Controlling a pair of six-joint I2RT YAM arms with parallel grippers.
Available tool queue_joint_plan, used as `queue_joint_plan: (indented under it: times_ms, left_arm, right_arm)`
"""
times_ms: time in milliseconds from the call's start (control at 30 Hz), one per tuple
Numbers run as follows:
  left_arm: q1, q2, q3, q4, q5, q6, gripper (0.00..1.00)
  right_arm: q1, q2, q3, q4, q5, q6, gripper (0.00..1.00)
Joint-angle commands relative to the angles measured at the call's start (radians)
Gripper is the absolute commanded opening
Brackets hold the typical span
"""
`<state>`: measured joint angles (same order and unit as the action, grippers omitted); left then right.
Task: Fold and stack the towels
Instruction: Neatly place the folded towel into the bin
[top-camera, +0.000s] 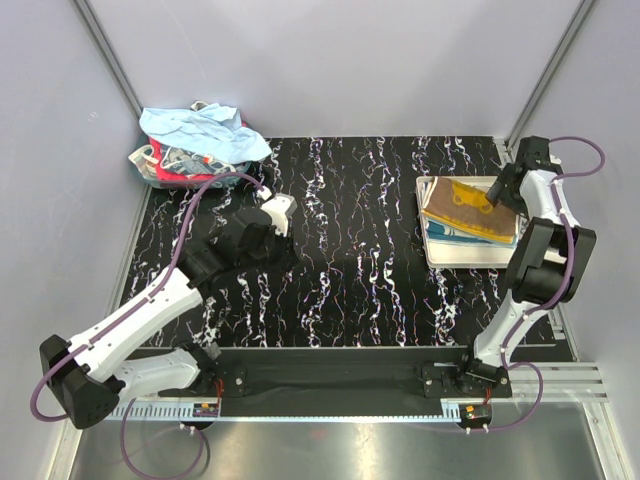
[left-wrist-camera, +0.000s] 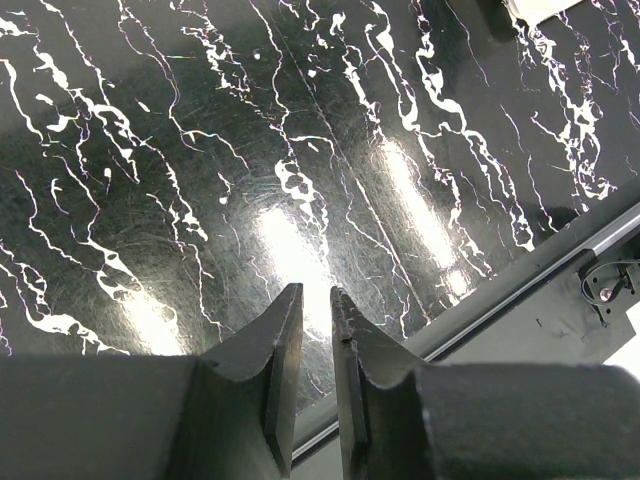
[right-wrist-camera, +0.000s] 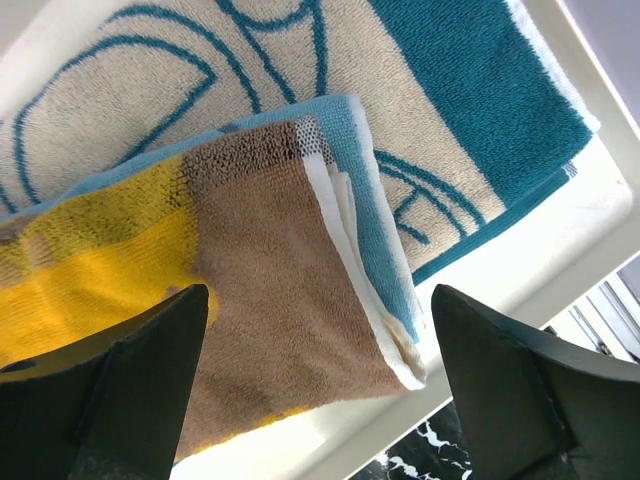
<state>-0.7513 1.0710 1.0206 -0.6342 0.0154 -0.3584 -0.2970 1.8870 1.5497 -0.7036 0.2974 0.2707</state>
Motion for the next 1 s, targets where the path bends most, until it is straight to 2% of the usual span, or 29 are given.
queue_joint_plan:
  times_ms: [0,100,300,533,567,667,767,867,967]
  left_arm:
    - [0.003,0.004,-0.002,0.042,0.005,-0.001,0.22]
    - [0.004,0.007,0.001,0.041,-0.006,-0.001,0.22]
    - [0.004,0.017,0.007,0.041,-0.058,-0.004,0.23]
    - [0.004,0.024,0.026,0.019,-0.15,-0.02,0.23]
    - [0.006,0.023,0.019,0.022,-0.158,-0.025,0.23]
    - [0.006,0.023,0.012,0.024,-0.184,-0.042,0.23]
    - [0.004,0.018,0.01,0.022,-0.216,-0.056,0.23]
    - [0.006,0.007,0.003,0.027,-0.239,-0.066,0.24]
    - [0.006,0.003,-0.011,0.022,-0.265,-0.077,0.24]
  right_arm:
    - [-0.005,-0.11,0.006,0.0,0.019,0.021,1.0]
    - [-0.002,-0.163,-0.005,0.001,-0.032,0.048,1.0]
    - [0.073,-0.392,-0.184,0.124,-0.115,0.091,1.0]
    - [0.395,-0.549,-0.313,0.229,-0.061,0.125,1.0]
    - [0.491,-0.56,-0.329,0.262,-0.058,0.131,1.0]
    - [0.664,-0.588,-0.393,0.338,-0.049,0.159,1.0]
    - [0.751,-0.606,-0.451,0.406,-0.075,0.185,1.0]
    - [0.779,-0.631,-0.51,0.47,-0.116,0.2,1.0]
    - [0.78,-0.62,-0.52,0.454,-0.104,0.209,1.0]
